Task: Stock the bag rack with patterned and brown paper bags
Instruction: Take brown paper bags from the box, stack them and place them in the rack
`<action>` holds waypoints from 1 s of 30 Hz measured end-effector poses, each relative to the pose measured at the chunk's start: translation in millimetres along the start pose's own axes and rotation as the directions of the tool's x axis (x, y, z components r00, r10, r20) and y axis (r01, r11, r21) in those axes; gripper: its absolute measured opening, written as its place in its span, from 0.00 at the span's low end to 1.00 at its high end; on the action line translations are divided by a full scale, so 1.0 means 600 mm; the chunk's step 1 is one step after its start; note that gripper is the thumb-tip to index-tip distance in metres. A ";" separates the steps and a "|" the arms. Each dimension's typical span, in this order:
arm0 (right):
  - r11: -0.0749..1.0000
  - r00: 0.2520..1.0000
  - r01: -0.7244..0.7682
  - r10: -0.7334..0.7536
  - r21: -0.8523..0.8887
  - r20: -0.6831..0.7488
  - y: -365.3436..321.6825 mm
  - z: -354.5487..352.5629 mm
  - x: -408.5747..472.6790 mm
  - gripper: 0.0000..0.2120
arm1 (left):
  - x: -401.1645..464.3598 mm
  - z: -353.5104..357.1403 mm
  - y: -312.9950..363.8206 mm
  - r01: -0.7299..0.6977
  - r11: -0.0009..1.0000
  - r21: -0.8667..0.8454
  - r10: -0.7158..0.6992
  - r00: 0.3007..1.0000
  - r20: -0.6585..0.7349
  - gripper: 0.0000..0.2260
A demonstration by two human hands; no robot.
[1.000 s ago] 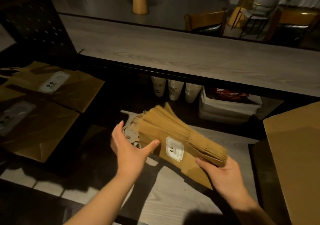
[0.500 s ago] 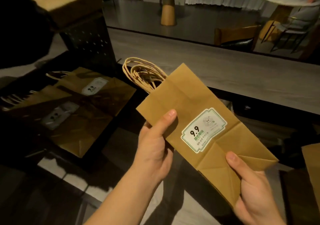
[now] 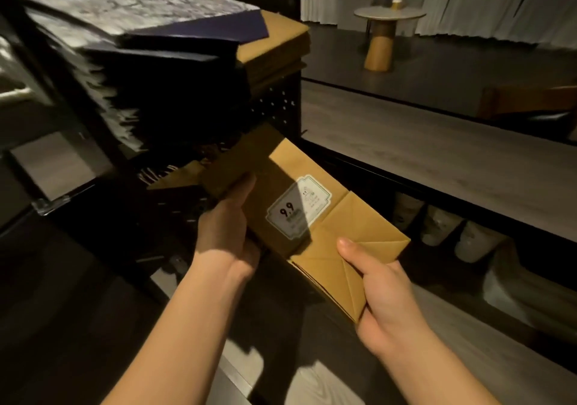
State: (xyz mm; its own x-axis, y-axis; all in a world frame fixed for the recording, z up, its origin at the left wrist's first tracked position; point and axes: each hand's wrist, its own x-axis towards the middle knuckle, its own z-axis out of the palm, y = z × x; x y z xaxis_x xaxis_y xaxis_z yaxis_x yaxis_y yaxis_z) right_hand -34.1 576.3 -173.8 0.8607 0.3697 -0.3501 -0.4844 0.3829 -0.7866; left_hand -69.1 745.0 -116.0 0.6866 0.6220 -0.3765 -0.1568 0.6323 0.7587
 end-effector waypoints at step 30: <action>0.777 0.932 -0.292 0.100 -0.557 -0.349 0.089 0.208 0.093 0.50 | -0.027 -0.087 -0.068 -0.065 0.975 -0.211 -0.091 0.753 -0.651 0.19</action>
State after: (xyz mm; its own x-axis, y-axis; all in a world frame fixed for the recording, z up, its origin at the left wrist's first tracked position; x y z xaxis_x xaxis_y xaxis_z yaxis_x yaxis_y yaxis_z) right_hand -31.5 723.1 -172.1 0.8080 0.0874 -0.5827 -0.5409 -0.2821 -0.7924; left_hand -111.0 733.5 -168.7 0.0689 0.7120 -0.6988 -0.3469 0.6739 0.6524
